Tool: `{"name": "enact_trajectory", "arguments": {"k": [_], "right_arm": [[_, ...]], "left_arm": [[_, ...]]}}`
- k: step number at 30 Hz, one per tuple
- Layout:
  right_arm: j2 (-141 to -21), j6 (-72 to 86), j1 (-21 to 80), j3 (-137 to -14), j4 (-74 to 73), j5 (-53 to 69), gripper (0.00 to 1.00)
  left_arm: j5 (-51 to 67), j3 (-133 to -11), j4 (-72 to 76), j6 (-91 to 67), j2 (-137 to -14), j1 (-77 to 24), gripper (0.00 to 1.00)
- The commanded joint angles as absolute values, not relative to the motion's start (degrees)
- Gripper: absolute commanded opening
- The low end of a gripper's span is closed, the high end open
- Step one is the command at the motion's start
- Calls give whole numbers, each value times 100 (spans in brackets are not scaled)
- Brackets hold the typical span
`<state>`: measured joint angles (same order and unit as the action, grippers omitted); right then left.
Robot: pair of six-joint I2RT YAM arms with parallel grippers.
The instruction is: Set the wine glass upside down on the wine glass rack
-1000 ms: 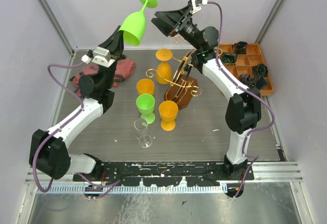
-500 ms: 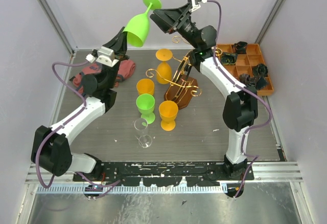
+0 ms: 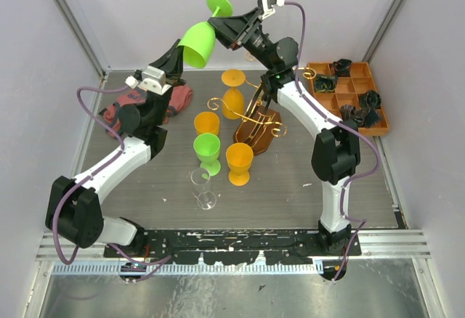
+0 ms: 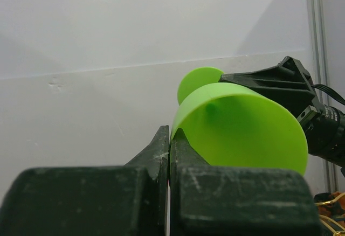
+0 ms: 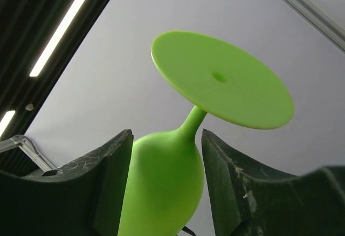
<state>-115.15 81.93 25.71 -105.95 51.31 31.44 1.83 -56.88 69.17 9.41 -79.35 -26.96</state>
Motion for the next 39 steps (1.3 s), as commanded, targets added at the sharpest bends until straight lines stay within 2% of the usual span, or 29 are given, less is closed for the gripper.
{"name": "enact_trajectory", "arguments": {"k": [1,9,17,18,20,25,27,31,35,39], "right_arm": [[-11479,8047,2590,-10919,5364,3027,56],[-11565,8045,2584,-11039,5389,3017,36],[-11599,8020,2588,-11053,5502,3009,17],[-11594,8016,2584,-11042,5509,3013,16],[-11601,8003,2576,-11027,5518,3023,12],[-11583,7946,2506,-11031,5507,2990,10],[-11574,7935,2405,-11034,5564,2967,10],[-11446,7865,2079,-10951,5586,2956,10],[-11167,7382,1769,-10929,5202,3136,10],[-10554,6221,1431,-10727,4234,3356,9]], "left_arm": [[191,-5782,7225,1046,-7946,-2725,0],[275,-5776,7225,983,-7966,-2725,2],[449,-5676,7227,940,-7922,-2732,12],[448,-5651,7225,953,-7905,-2725,16],[448,-5606,7220,985,-7871,-2727,33],[465,-5469,7090,1134,-7750,-2729,66],[538,-5382,6951,1222,-7677,-2725,74],[611,-5155,6626,1359,-7495,-2725,86],[675,-5012,6219,1379,-7330,-2716,91],[540,-5267,5224,1463,-7321,-2705,96]]}}
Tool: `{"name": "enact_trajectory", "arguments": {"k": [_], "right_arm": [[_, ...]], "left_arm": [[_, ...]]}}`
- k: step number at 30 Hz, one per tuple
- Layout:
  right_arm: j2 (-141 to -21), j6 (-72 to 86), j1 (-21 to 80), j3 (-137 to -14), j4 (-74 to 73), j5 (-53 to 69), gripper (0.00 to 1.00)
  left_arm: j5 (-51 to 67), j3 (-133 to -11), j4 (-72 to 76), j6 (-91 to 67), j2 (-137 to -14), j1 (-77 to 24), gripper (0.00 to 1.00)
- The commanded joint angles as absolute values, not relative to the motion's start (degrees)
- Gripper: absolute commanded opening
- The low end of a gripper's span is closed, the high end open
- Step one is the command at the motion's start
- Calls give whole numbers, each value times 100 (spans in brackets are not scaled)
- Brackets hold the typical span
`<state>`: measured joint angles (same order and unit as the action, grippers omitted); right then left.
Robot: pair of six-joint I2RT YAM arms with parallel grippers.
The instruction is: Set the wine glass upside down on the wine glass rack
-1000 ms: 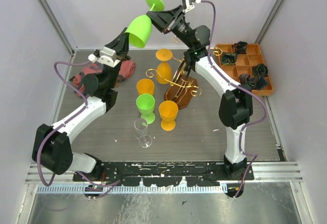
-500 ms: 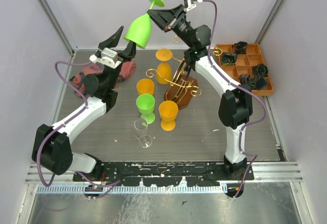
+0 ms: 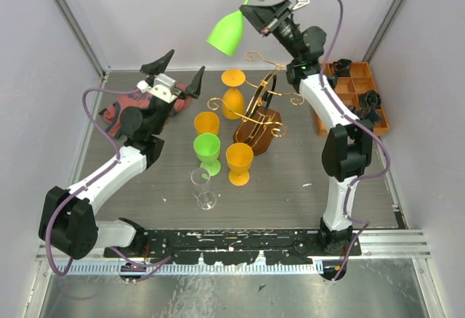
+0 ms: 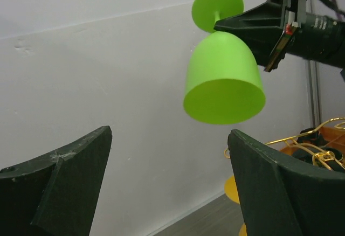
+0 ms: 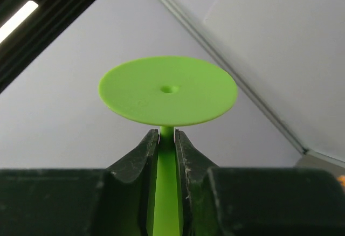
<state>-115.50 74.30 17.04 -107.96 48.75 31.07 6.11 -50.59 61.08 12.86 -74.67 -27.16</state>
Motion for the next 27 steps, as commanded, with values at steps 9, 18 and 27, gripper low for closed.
{"name": "enact_trajectory", "arguments": {"k": [9,18,27], "right_arm": [[-8282,3926,393,-9054,2059,2378,5],[-6496,2294,-39,-7578,563,1096,1],[-5630,907,-149,-6351,345,-150,1]], "left_arm": [[425,-6560,3386,1095,-7680,-2238,99],[253,-7001,3110,256,-8171,-1753,99],[326,-7475,2557,-96,-8627,-1370,99]]}}
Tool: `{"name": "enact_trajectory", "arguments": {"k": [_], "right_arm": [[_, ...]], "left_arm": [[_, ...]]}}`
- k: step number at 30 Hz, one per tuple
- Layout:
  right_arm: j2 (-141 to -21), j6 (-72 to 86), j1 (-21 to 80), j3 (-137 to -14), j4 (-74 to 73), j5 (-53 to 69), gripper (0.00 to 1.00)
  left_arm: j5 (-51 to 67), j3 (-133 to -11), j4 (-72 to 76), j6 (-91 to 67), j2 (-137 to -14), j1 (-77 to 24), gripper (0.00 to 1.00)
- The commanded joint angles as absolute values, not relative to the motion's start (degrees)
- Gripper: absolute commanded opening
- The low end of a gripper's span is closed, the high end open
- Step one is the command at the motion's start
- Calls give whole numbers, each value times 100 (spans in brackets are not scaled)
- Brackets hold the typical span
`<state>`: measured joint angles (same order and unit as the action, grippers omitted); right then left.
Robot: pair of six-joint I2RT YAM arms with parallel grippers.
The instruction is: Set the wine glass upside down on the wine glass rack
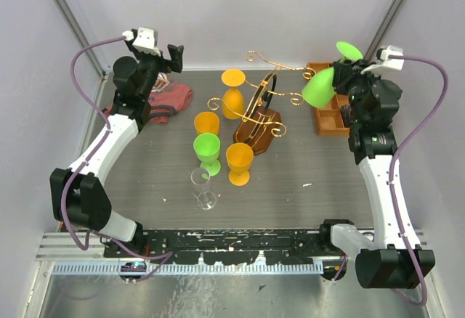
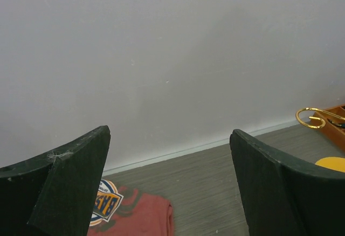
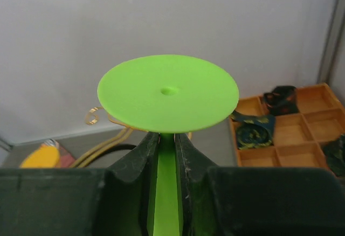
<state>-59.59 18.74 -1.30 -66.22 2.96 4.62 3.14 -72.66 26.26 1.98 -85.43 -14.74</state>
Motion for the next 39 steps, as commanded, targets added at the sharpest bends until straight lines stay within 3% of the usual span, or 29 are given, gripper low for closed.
{"name": "enact_trajectory", "arguments": {"k": [1,8,20,29,39], "right_arm": [[-5574,788,-157,-6231,389,-229,1],[-5364,286,-193,-5129,1182,-207,1],[-5996,270,-255,-3811,3729,1093,1],[-6831,-89,-255,-4221,3786,2138,1],[-7347,-262,-255,-4442,3812,2390,1]], "left_arm": [[359,-7471,2606,-153,-8662,-1341,99],[439,-7436,2837,-258,-8827,-1281,99],[430,-7290,3044,-272,-8868,-1092,99],[354,-7230,3165,-265,-8946,-957,99],[278,-7256,3308,-227,-9117,-893,100]]}}
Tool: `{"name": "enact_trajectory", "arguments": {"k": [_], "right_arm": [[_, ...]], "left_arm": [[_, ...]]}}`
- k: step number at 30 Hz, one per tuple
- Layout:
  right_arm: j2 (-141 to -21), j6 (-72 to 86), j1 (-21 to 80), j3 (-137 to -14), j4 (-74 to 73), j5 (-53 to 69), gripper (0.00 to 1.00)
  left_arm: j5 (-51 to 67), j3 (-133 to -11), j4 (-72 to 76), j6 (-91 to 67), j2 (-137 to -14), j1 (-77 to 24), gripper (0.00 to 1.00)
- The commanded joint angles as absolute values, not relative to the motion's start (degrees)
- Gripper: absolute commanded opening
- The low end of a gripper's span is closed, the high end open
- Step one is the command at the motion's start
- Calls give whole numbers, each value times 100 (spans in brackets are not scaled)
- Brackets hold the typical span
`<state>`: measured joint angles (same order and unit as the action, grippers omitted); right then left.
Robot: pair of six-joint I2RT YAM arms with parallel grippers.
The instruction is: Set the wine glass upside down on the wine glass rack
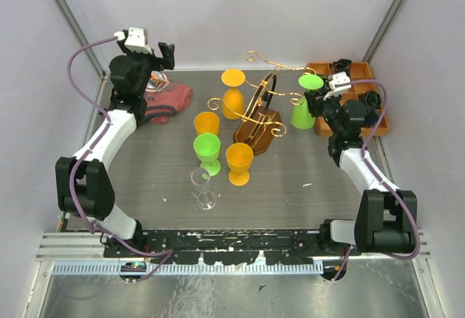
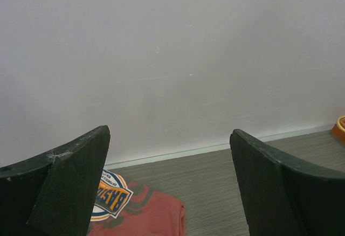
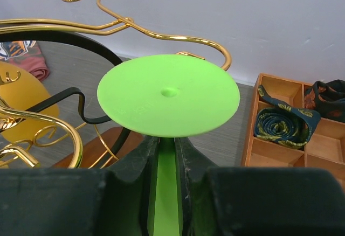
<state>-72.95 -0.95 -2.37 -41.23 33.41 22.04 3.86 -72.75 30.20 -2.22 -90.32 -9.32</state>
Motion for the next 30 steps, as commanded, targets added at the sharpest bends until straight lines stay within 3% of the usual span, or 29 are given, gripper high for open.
{"name": "enact_trajectory", "arguments": {"k": [1,30], "right_arm": [[-7388,-277,-255,-4449,3828,2391,1],[-8649,5,-255,-5106,4352,2498,1]], "left_arm": [[273,-7252,3325,-228,-9127,-888,100],[32,-7511,3291,-18,-9467,-879,99]]}}
